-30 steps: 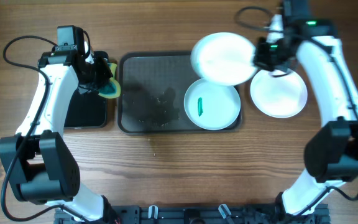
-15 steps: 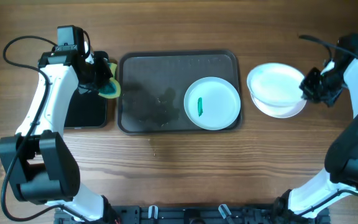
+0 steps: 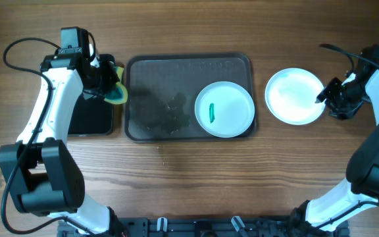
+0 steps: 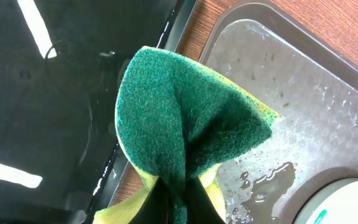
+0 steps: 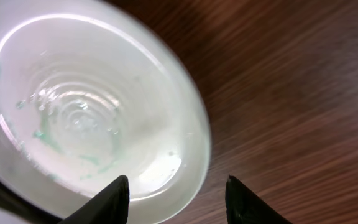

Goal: Clean dirty plates on tray and stack at the side
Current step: 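Move the right gripper back to grasp the rim of the last plate, then pull the plate toward center and lower the sponge onto it with left gripper, then scrub the plate with the sponge while the right gripper holds it, then lift the sponge off and raise the plate with the right gripper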

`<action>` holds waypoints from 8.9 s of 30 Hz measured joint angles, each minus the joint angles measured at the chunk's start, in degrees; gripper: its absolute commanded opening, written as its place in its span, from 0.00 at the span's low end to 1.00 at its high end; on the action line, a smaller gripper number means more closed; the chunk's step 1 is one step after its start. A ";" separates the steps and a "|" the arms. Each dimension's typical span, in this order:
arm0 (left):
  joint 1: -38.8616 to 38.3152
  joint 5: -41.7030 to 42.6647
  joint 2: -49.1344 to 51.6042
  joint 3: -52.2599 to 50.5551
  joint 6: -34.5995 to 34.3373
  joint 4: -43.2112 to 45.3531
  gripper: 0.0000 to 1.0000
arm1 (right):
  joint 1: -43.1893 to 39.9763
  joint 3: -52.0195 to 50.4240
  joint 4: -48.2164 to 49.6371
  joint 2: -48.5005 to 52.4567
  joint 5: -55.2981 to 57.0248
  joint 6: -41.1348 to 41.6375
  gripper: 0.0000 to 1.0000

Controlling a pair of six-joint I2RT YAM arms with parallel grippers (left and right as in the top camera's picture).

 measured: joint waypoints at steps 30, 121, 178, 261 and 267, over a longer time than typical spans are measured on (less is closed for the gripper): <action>0.00 0.00 0.00 0.00 0.00 0.07 0.04 | 35.80 -8.00 4.66 -4.33 2.60 9.01 0.26; -12.46 -0.02 6.10 -0.79 0.00 2.14 0.04 | 53.59 9.31 13.70 16.11 -7.78 16.41 0.04; -18.99 1.07 9.86 -4.92 6.47 -1.14 0.04 | 53.53 9.38 13.77 16.11 -7.61 16.63 0.04; -19.30 -13.66 11.15 7.98 -1.38 -7.45 0.04 | 50.03 7.48 16.04 16.15 -14.01 15.32 0.04; -17.94 -12.76 11.15 11.47 -1.60 -10.71 0.04 | 50.03 7.48 15.98 16.15 -13.99 14.45 0.04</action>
